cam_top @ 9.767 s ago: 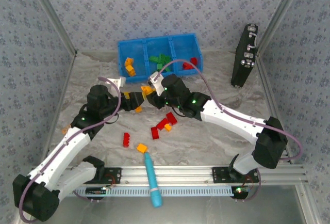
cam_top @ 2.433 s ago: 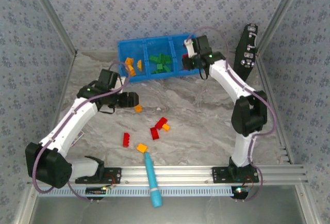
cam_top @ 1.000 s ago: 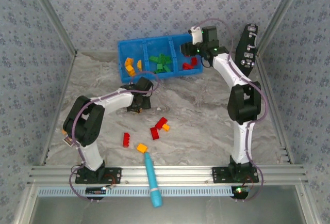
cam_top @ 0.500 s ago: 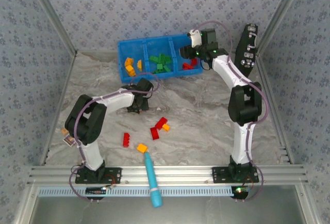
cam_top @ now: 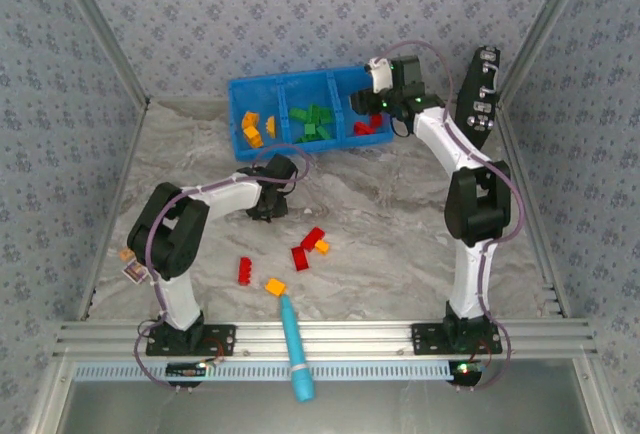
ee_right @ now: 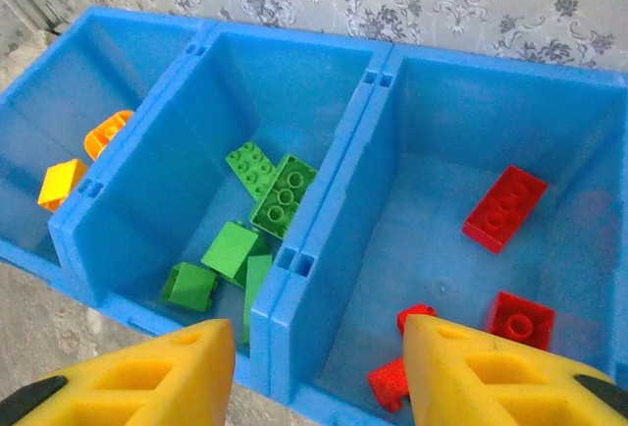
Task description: Sort the legos into containers by color
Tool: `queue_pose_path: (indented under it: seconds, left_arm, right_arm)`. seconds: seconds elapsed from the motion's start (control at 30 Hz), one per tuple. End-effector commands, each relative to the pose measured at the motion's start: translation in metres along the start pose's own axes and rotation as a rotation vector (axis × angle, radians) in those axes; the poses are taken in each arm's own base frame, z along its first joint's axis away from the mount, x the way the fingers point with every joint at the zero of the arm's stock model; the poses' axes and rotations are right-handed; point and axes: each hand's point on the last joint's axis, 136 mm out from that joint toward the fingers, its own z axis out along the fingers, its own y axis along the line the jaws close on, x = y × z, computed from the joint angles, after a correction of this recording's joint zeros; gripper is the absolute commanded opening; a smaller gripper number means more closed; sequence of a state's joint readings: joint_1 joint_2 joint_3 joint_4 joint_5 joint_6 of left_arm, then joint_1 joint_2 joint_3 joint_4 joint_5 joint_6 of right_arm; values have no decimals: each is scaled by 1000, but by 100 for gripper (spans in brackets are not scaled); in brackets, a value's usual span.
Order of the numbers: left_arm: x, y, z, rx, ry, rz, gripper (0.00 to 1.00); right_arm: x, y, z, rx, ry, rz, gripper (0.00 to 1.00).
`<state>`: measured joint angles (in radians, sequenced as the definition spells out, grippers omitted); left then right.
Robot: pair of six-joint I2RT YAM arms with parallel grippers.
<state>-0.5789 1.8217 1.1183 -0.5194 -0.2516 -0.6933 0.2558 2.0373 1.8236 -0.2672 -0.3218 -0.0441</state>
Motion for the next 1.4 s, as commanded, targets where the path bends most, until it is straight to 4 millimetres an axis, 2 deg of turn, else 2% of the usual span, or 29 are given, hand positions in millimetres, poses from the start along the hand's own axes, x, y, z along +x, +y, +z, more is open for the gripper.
queue_pose_path:
  seconds: [0.0,0.13,0.27,0.33,0.43,0.57,0.67,0.77,0.87,0.97,1.2,1.37]
  left_arm:
    - [-29,-8,-17,10,-77,31,34]
    - [-87,-9,-50,46,-193,10,34]
    - [-146,-12,-77,84,-325,6,33]
    - [-173,-11,-79,80,-368,14,33]
    - [-204,-8,-67,80,-406,-3,33]
    - [-236,-2,-40,75,-418,-57,35]
    - [-248,-6,-17,94,-398,-80,37]
    - [-251,-6,1,83,-373,-86,40]
    - [-249,-2,9,92,-361,-110,45]
    - [-244,-1,9,119,-350,-126,51]
    - [-234,0,-32,190,-385,-79,66]
    - [-226,14,-86,200,-459,-32,68]
  right_arm:
    - [0,1,-25,37,15,-14,52]
    - [15,-2,-44,26,8,74,53]
    - [28,5,-63,24,12,119,53]
    - [30,14,-74,-22,-4,168,54]
    - [33,36,-89,-144,-42,235,55]
    - [59,58,-100,-178,15,256,55]
    - [77,72,-109,-185,57,266,55]
    - [105,83,-115,-172,123,272,56]
    - [120,94,-123,-188,148,270,57]
    - [123,107,-125,-260,127,276,61]
    - [133,124,-111,-321,186,254,62]
    - [132,135,-100,-343,215,226,62]
